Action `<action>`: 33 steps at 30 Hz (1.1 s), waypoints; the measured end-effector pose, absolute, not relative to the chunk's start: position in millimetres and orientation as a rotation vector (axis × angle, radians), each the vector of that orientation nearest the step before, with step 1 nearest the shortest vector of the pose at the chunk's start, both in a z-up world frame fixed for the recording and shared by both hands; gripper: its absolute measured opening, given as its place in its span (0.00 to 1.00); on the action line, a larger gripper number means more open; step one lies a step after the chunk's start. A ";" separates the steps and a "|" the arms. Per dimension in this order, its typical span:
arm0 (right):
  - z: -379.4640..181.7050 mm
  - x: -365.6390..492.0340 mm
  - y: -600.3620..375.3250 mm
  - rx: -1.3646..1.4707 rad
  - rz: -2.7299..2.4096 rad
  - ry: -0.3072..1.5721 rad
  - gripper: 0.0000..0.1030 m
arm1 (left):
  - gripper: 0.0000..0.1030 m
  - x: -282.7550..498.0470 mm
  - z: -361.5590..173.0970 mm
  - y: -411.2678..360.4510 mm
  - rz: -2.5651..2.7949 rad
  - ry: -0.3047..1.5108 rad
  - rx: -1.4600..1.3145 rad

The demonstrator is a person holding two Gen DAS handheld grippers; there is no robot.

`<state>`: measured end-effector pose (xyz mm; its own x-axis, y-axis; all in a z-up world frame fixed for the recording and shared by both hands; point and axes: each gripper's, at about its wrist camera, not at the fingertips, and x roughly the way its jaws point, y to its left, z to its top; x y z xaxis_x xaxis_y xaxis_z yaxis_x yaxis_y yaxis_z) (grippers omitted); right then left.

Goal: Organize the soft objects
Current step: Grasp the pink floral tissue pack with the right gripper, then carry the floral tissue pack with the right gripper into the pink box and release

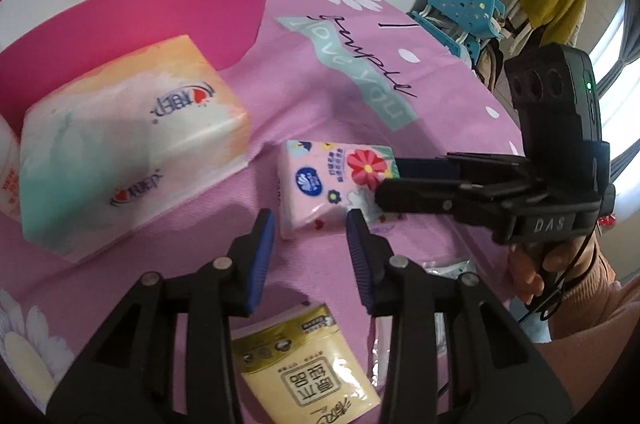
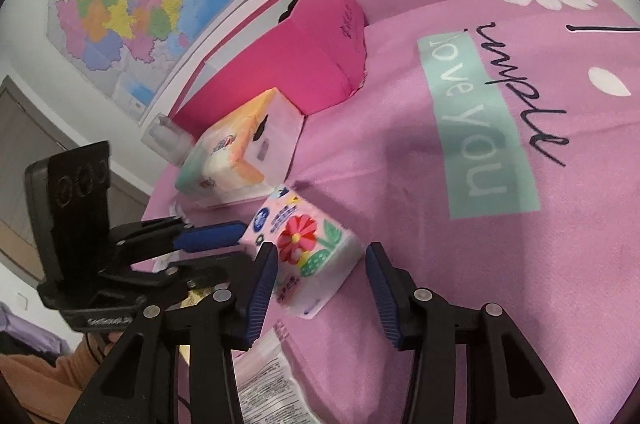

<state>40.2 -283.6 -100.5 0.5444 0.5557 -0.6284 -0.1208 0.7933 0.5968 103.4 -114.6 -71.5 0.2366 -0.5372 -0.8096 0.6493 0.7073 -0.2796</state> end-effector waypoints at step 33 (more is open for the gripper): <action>8.8 86.7 -245.5 0.280 0.528 0.670 0.42 | 0.38 130.1 33.2 -81.3 -0.682 0.799 0.041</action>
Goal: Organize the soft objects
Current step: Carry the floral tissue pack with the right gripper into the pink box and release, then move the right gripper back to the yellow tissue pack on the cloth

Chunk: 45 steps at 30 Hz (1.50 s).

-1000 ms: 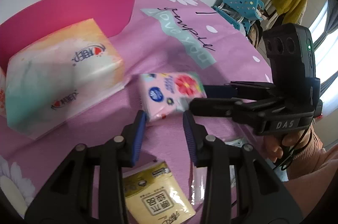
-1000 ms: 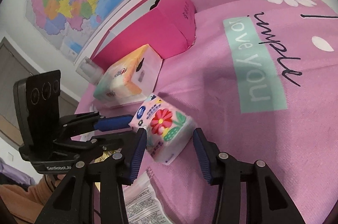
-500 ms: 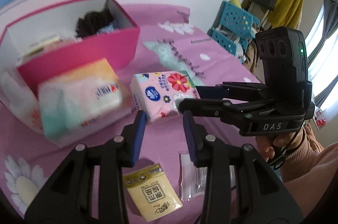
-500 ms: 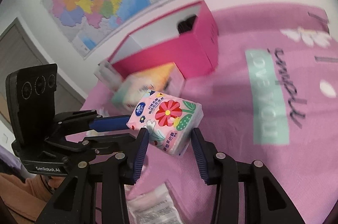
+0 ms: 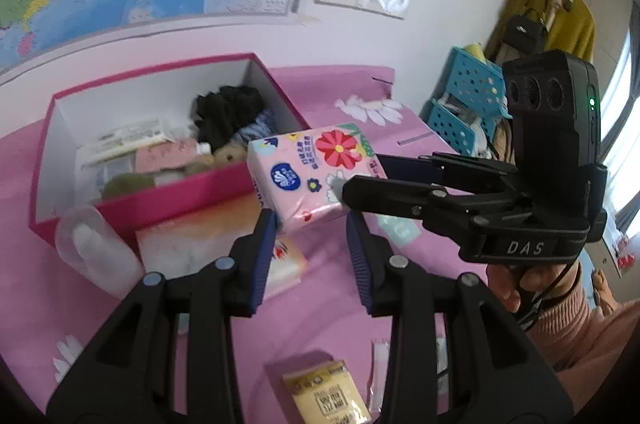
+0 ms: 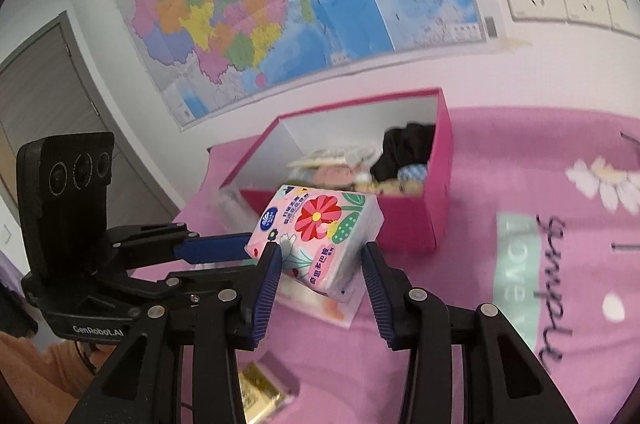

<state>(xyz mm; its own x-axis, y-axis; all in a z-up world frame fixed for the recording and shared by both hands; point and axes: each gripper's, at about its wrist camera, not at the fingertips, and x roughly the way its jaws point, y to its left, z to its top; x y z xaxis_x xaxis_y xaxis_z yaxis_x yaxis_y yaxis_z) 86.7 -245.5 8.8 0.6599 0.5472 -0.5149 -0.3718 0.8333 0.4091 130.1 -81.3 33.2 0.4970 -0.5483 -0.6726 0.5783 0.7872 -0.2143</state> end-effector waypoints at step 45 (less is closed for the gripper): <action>-3.0 192.5 -247.3 0.392 0.465 0.711 0.42 | 0.37 221.2 13.3 -88.1 -0.461 0.857 0.086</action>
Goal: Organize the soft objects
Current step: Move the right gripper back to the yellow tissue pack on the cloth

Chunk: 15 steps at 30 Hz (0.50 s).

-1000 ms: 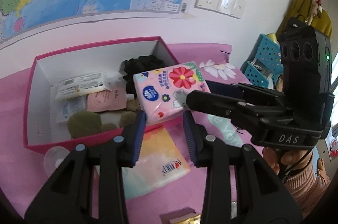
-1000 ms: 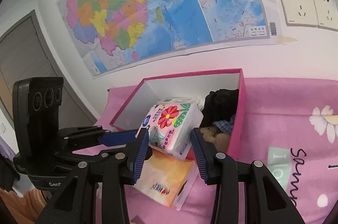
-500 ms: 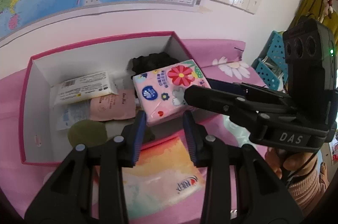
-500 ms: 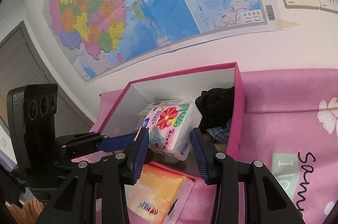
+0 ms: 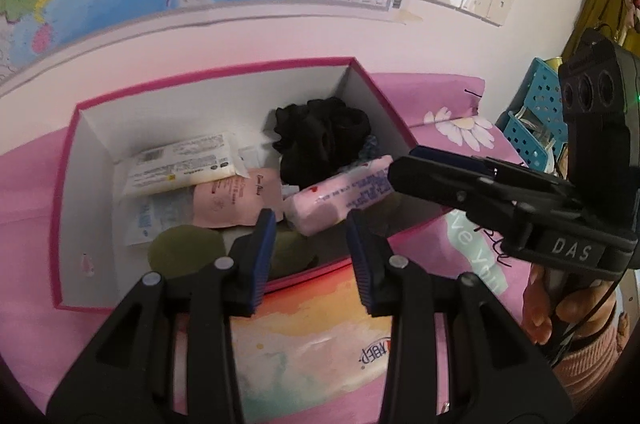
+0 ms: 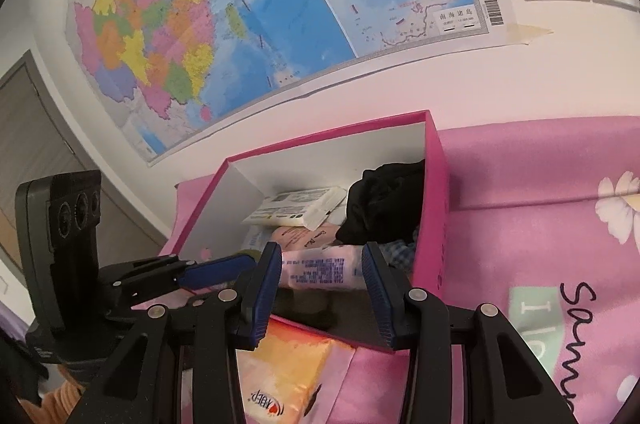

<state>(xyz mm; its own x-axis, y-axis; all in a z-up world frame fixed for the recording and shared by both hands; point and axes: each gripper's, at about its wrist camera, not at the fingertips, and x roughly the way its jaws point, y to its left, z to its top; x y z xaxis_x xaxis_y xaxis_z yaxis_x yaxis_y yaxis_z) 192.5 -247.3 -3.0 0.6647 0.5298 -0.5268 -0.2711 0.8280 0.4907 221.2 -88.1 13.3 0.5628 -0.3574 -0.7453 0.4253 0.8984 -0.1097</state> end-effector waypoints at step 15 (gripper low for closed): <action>-7.3 152.2 -248.3 0.346 0.490 0.703 0.42 | 0.39 159.2 24.4 -74.9 -0.576 0.773 0.105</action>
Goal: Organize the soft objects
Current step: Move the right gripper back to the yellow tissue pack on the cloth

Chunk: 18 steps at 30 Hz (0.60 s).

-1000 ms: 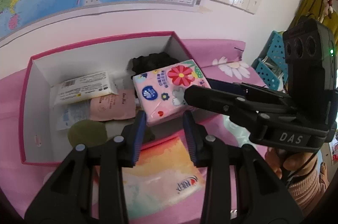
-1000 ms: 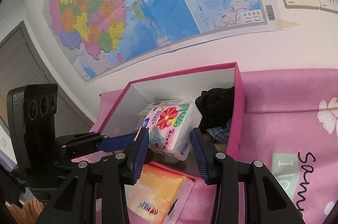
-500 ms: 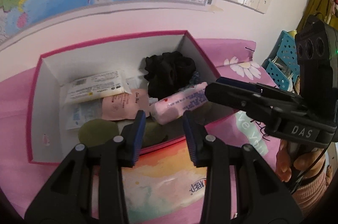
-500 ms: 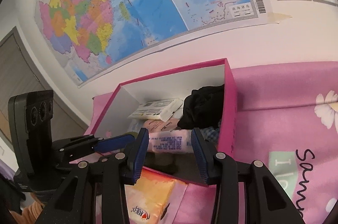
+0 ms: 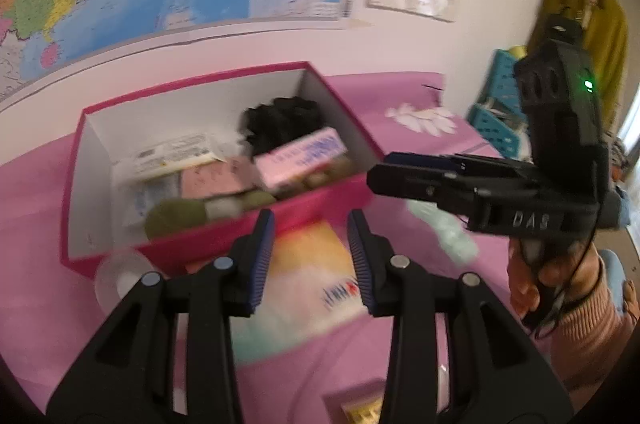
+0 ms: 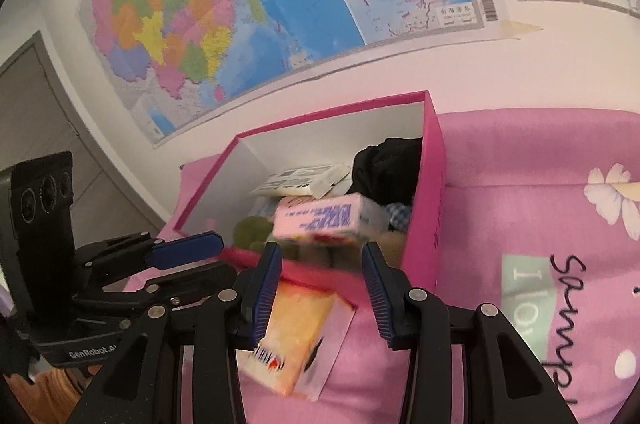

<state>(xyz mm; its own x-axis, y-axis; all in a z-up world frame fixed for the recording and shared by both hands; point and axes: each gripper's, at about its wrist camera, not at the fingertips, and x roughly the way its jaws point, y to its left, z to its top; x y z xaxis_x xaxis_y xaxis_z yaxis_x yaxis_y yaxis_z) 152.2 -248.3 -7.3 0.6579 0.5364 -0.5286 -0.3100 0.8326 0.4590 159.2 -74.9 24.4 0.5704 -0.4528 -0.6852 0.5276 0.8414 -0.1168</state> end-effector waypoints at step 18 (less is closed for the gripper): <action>-45.8 41.7 -235.6 0.318 0.684 0.834 0.49 | 0.40 47.1 -37.7 -39.0 -0.638 0.931 0.049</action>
<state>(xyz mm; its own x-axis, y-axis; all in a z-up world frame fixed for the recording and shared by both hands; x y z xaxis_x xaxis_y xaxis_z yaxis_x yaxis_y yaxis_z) 41.7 -235.6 -45.8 0.4769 0.6678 -0.5715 -0.4295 0.7444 0.5113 47.1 -39.0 -37.7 0.4279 -0.4905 -0.7592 0.5316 0.8159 -0.2275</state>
